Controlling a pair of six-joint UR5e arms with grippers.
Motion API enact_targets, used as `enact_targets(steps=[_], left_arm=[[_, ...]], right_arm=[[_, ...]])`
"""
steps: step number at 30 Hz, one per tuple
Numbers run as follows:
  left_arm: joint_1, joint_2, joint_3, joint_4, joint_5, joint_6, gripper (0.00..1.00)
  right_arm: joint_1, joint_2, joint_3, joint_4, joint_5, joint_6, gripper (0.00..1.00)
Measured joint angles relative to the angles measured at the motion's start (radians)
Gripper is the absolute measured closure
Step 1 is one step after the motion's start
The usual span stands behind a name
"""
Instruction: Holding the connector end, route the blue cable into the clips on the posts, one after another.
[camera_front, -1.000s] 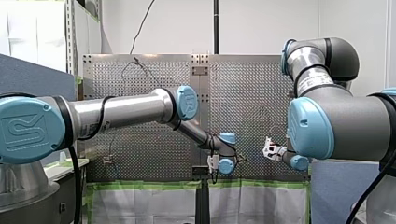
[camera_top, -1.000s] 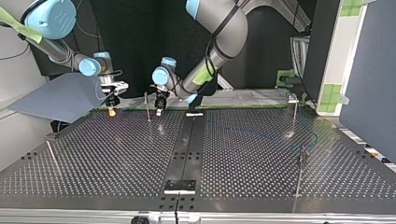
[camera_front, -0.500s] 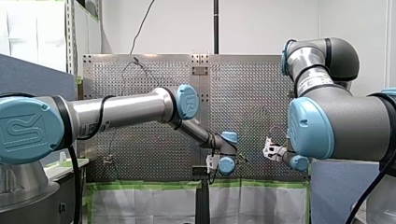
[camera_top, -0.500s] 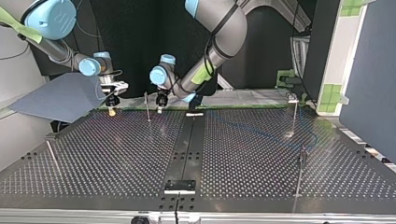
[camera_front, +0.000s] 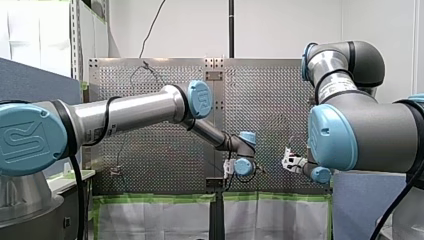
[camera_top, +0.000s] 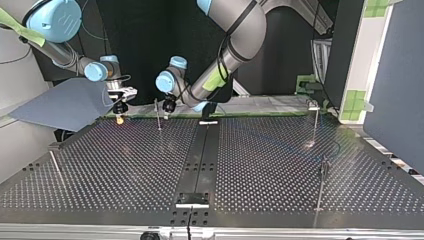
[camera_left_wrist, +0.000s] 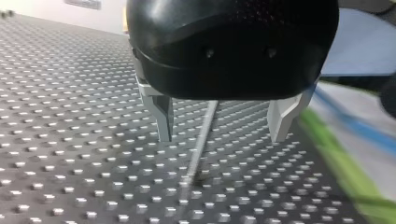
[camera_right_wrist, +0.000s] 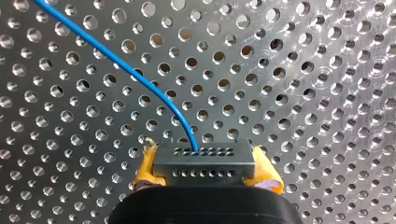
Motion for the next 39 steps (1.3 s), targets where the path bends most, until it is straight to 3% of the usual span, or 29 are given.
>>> enact_targets(steps=[10, 25, 39], left_arm=[[0.0, 0.009, -0.083, 0.022, 0.003, 0.018, 0.0], [-0.028, 0.121, -0.212, 0.132, 0.018, 0.057, 0.0], [-0.074, 0.127, -0.303, 0.089, 0.026, 0.074, 0.0]], right_arm=[[0.001, 0.0, 0.0, 0.003, 0.0, 0.001, 1.0], [0.002, 0.001, 0.0, 0.007, 0.0, 0.001, 1.0], [0.0, 0.002, 0.0, 0.007, 0.0, 0.001, 1.0]])
